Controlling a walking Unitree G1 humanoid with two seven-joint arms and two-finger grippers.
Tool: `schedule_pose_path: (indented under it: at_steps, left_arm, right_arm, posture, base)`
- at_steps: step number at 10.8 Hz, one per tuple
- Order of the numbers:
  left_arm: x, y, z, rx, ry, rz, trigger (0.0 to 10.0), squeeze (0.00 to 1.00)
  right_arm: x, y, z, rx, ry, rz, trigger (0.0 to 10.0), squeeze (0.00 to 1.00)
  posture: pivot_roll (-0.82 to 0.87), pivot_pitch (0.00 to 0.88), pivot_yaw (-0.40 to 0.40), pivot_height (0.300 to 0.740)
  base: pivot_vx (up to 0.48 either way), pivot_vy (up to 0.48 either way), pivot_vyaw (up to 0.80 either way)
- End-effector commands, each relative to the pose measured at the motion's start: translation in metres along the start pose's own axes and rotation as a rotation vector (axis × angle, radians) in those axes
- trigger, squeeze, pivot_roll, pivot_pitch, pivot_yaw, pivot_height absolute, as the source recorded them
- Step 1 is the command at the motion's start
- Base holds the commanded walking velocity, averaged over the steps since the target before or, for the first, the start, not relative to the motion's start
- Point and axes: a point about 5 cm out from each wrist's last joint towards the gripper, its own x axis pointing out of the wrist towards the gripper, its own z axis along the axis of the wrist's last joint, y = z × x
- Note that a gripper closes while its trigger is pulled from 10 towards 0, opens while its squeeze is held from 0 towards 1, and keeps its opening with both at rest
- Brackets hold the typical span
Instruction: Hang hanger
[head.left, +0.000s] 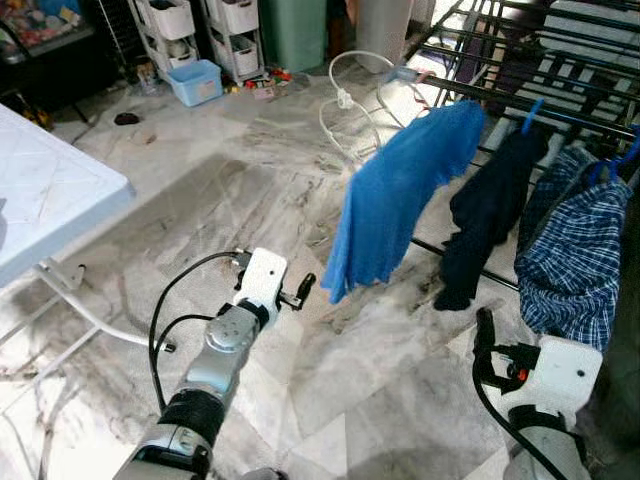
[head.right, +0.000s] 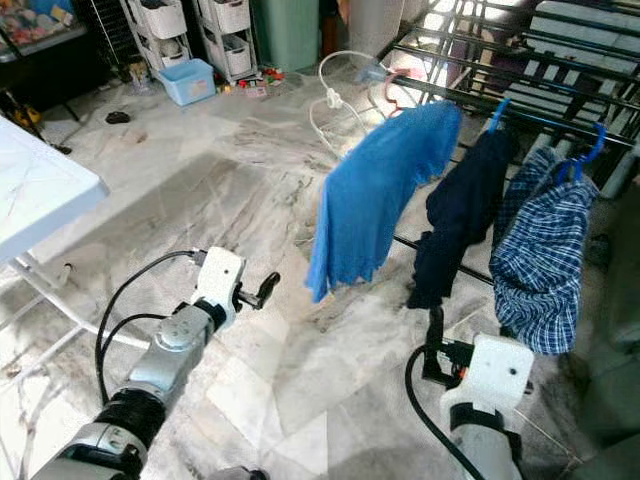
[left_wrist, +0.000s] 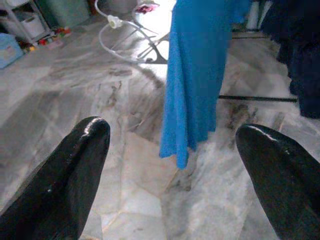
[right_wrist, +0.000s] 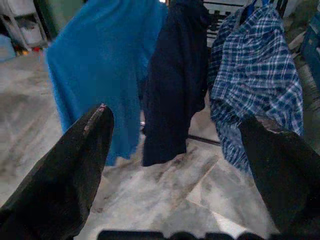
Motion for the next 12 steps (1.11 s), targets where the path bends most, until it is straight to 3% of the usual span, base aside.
schedule_pose_path:
  at_steps: [1,8,10,12]
  left_arm:
    - [0.001,-0.001,-0.002,0.007,0.016,-0.009,10.0,0.00]
    - [0.000,-0.005,-0.006,0.017,0.034,-0.019,10.0,0.00]
    - [-0.002,-0.006,-0.009,0.015,0.023,-0.022,10.0,0.00]
    - [-0.015,0.011,-0.017,-0.009,0.017,0.035,10.0,0.00]
  right_arm:
    - [-0.002,-0.002,0.001,0.001,-0.003,0.000,10.0,0.00]
    - [-0.001,-0.002,0.001,0.003,-0.006,0.009,10.0,0.00]
    - [0.000,-0.002,-0.001,-0.007,0.003,0.024,10.0,0.00]
    - [0.007,0.003,0.001,-0.028,-0.009,0.076,10.0,0.00]
  posture:
    - [-0.03,0.055,0.012,0.740]
    - [-0.03,0.055,0.004,0.740]
    - [-0.01,0.051,-0.023,0.740]
    - [0.02,0.050,-0.047,0.740]
  base:
    - [0.000,0.330,0.00]
    - [0.000,0.342,0.00]
    - [0.000,0.000,0.00]
    - [0.000,0.000,0.00]
